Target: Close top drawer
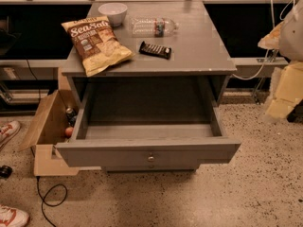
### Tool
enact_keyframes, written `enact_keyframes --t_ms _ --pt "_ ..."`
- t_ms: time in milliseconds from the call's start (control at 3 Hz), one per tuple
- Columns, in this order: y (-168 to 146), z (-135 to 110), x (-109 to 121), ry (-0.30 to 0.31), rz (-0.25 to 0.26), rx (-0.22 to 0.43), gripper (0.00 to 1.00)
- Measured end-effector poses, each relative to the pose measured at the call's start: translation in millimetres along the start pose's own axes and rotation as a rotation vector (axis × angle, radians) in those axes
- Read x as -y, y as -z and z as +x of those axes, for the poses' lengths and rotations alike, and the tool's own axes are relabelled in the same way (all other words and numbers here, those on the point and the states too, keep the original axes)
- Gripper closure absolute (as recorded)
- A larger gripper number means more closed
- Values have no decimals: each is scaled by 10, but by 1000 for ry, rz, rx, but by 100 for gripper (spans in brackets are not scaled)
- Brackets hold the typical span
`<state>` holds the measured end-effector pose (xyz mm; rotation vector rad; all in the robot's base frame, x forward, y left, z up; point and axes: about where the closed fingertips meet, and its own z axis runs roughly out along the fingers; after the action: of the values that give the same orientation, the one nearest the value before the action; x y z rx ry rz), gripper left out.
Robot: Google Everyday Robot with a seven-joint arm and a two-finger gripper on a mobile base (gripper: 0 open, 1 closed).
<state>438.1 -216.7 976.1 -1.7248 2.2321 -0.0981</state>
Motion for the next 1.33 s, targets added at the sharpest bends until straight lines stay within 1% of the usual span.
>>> enact_keyframes --t_ms 333,667,1000,1333 --pt "-1 1 -1 -1 0 0 0" --pt "-70 8 -74 -46 -12 20 0" --pt "-503 -77 -344 -74 -88 41 0" --pt "-1408 -272 -852 -107 -267 97 0"
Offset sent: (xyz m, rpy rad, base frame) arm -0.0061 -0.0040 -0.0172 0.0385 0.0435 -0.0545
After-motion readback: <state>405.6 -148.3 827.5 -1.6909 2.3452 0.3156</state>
